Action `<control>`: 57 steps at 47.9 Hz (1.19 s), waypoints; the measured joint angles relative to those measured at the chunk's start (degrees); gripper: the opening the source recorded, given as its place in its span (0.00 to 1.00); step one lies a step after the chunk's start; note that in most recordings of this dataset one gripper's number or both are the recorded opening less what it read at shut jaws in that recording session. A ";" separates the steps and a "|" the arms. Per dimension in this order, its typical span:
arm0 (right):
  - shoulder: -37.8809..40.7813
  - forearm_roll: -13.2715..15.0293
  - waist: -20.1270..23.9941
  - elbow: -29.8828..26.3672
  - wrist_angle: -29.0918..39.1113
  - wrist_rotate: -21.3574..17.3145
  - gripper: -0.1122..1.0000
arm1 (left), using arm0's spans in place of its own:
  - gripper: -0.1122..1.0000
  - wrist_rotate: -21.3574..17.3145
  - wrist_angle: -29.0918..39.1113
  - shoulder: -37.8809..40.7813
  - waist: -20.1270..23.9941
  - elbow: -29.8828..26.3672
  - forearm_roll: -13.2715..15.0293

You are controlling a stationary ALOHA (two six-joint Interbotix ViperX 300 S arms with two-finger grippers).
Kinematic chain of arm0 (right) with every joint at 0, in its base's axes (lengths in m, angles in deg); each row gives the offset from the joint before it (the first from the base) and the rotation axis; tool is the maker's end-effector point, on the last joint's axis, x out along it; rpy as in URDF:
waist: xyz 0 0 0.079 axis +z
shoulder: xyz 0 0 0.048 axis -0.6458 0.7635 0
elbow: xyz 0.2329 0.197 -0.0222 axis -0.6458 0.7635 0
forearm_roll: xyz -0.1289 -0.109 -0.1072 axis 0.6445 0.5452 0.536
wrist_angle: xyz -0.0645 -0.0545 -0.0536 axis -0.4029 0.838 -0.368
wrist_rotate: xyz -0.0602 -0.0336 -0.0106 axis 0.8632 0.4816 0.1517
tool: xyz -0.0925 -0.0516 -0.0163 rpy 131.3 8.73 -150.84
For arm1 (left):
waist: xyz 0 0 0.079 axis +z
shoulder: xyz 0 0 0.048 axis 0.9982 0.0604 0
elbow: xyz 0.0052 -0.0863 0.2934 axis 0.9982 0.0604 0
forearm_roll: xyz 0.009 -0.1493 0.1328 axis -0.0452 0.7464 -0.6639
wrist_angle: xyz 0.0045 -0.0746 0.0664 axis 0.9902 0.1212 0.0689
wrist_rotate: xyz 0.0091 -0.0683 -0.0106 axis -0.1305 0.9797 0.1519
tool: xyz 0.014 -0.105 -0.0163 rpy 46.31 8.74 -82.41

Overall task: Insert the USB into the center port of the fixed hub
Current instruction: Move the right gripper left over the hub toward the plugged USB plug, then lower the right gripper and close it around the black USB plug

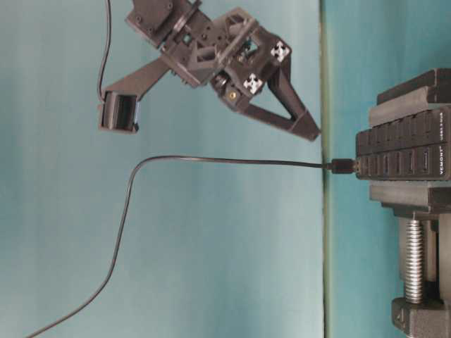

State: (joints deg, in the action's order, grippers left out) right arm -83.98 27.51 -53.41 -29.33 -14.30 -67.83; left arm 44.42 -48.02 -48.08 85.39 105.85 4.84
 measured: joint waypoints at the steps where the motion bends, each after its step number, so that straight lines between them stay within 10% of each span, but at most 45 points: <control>1: 0.09 0.00 0.09 -0.18 -0.09 0.00 0.11 | 0.10 0.00 0.00 0.00 -0.09 0.00 0.09; 19: 0.79 0.00 0.09 -0.70 -1.76 0.00 0.27 | 0.10 0.09 0.09 0.00 0.00 0.09 0.00; 33: 2.46 0.00 0.26 -0.70 -3.78 0.00 0.86 | 0.10 0.18 0.00 0.00 -0.09 0.18 0.00; 57: 4.92 0.00 0.44 -2.11 -5.10 0.00 0.81 | 0.10 0.35 0.00 0.00 -0.09 0.26 0.00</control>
State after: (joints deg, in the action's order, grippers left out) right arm -79.06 27.51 -52.97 -31.44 -19.39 -67.83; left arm 44.77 -48.02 -48.08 85.31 106.11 4.84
